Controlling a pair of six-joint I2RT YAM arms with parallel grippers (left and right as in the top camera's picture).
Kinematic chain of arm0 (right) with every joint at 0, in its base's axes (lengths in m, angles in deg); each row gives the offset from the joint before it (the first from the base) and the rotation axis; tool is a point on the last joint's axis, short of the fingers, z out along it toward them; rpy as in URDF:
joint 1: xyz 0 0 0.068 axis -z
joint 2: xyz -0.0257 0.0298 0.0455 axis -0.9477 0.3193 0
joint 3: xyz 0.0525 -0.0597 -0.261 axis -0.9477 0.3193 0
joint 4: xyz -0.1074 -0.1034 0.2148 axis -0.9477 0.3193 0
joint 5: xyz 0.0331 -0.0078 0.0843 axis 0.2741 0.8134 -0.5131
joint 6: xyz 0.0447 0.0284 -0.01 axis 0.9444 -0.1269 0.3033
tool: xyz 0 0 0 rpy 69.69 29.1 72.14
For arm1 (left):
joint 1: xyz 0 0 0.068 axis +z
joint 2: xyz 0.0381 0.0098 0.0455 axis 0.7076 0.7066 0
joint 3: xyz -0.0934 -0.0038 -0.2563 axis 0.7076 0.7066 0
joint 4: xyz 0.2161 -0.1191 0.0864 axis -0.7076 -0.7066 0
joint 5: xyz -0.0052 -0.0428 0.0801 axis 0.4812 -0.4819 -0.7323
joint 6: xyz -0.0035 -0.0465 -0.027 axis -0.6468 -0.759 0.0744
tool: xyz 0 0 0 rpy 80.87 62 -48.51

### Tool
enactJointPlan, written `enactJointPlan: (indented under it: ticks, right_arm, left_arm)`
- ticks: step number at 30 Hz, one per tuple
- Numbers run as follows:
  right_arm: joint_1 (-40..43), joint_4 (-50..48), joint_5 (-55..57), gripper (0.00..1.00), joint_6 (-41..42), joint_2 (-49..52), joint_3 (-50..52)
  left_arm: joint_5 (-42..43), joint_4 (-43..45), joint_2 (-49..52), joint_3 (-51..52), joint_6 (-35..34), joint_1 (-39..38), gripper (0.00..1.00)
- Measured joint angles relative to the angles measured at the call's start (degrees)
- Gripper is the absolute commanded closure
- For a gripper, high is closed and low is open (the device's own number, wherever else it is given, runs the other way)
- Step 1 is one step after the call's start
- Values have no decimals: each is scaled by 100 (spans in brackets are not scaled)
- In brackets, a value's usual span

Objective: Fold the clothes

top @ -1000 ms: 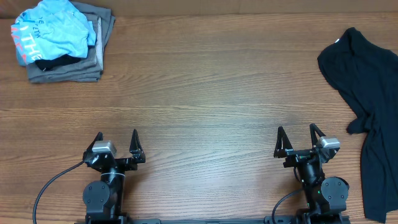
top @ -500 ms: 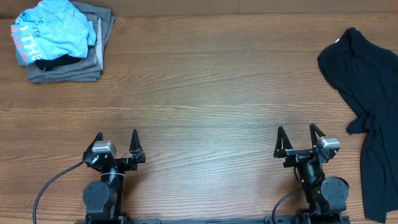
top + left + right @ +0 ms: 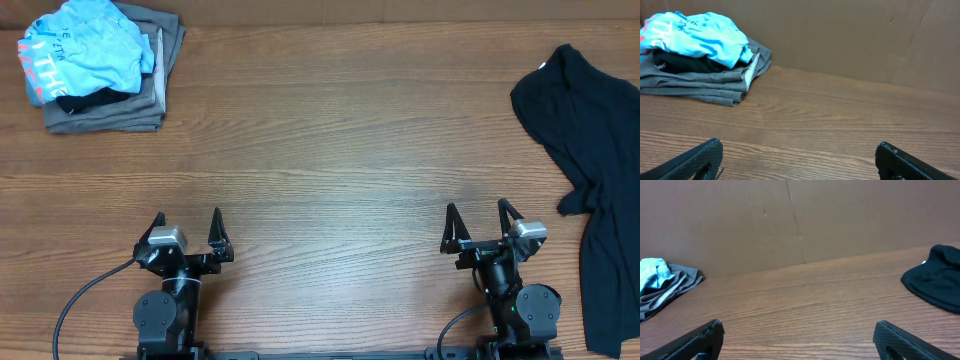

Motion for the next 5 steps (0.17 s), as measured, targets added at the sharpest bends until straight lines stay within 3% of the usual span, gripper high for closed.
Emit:
enactJointPlan:
  ticks: [5]
  right_arm:
    - [0, 2, 0, 0, 2, 0, 0]
  left_arm:
    - [0, 0, 0, 0, 0, 0, 0]
